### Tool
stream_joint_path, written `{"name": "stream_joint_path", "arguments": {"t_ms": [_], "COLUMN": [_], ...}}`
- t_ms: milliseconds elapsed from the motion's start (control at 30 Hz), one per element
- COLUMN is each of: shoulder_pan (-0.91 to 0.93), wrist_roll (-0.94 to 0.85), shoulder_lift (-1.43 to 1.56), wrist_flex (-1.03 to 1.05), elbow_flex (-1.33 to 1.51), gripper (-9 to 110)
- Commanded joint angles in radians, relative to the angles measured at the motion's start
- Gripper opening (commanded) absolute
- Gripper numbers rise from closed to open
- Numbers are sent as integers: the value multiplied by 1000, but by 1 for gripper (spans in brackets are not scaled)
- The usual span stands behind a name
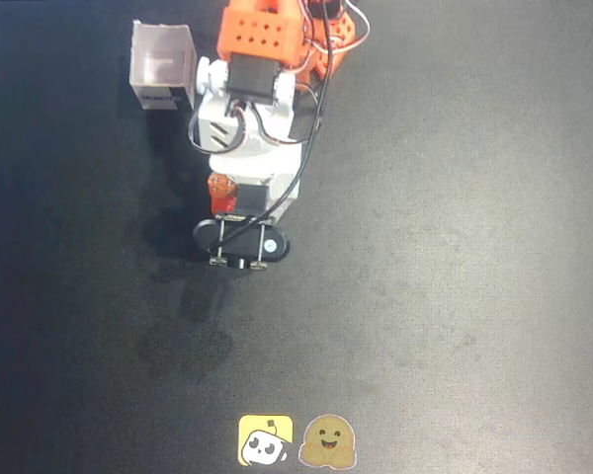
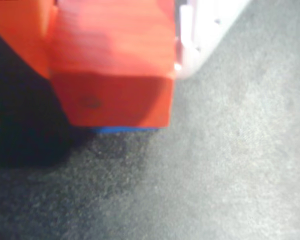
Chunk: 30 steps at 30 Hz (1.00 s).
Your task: Put the red cube on top of the blue cube.
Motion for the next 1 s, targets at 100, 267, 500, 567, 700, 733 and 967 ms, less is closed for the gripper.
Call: {"name": "stream_joint_path", "arguments": {"t_ms": [100,267,500,567,700,733,967], "shoulder_pan": [-14,-12,2,8,17,21,37], "wrist_roll": [17,28,29,29,38,41,48], "shoulder_lift": [14,14,15,17,23,23,28], "wrist_flex": [-38,-38,-40,-40,-40,-40,-41], "elbow_flex": [21,43,54,58,69,72,83], "gripper": [5,5,5,5,5,5,5]}}
